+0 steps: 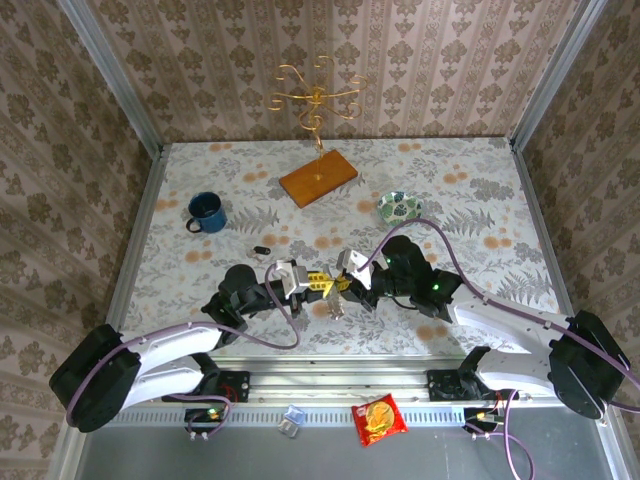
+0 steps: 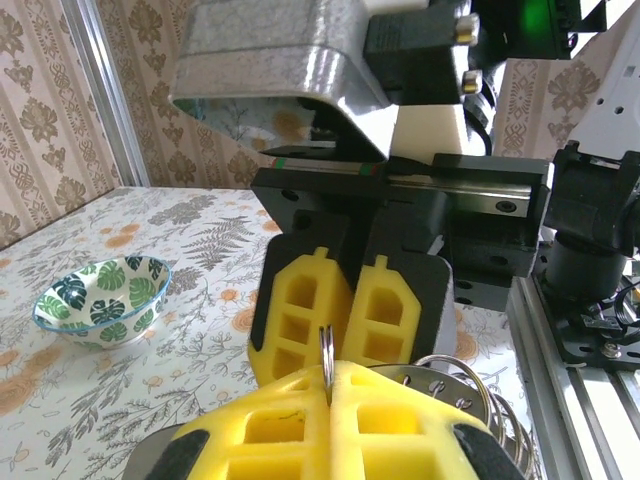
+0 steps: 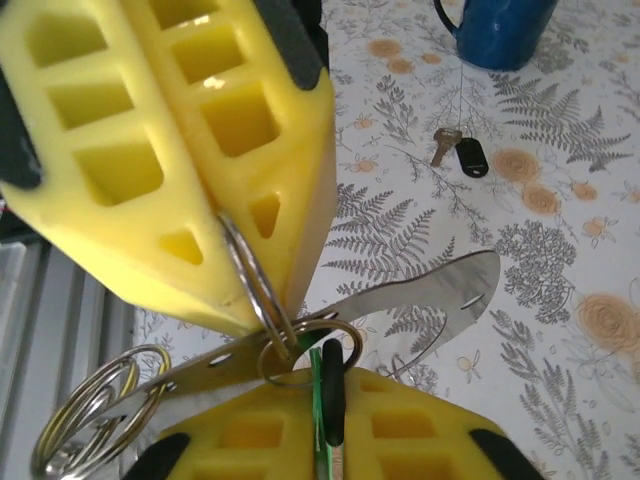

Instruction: Put the keys on the keyring

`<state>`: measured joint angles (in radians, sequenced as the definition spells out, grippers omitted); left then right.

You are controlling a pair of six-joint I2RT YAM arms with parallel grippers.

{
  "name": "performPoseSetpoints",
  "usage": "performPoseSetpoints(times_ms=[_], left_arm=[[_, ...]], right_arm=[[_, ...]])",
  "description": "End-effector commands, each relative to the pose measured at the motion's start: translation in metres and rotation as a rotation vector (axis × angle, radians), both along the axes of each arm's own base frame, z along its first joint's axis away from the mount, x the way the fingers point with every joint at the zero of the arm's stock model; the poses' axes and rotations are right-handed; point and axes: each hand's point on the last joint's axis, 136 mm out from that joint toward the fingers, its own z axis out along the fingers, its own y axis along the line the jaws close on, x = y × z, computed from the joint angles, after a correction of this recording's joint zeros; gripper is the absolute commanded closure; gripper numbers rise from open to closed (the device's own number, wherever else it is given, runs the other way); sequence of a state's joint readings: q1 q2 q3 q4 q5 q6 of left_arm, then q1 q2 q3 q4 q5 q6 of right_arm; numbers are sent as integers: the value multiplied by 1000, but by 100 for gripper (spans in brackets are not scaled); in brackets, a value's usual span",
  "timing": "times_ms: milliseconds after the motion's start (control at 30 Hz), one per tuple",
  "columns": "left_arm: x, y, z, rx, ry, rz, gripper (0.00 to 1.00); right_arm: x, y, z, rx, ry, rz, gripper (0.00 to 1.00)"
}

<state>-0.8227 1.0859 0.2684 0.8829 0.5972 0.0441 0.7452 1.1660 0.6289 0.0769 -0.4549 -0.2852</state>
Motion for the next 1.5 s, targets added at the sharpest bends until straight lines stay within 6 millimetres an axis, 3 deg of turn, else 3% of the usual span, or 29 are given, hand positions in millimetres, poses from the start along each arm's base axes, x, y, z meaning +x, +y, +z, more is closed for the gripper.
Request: performPoseSetpoints(times_ms=[0,167,633,933,967,1100,1200,1367,1467], left_arm=[[1,2,14,-50,-24,6,100],[0,2,11,-28,-24,1,100],[2,0,-6,80,-4,3,100],[4,0,-12,124,3,4,100],[5,0,-12,126,4,10,98],[11,3,-10,110,-3,55,64],[17,8,-6,70,-6,109,46],[33,26,2,24,-35,264,33],[52,49,8,9,-64,444,27]], right_arm=[[1,-1,7,5,-39,-6,93],[4,-8,20,-35,-100,-17,100],[1,-13,49,-103,-179,37,100],[5,-23,41,-207,-195,24,100],[6,-24,39,-222,-195,21,100],[5,-27,39,-257,-206,24,100],[6,-28,43,-265,-219,19,100],[8,-29,50,-273,-228,14,100],[8,-27,55,-261,-229,11,100]])
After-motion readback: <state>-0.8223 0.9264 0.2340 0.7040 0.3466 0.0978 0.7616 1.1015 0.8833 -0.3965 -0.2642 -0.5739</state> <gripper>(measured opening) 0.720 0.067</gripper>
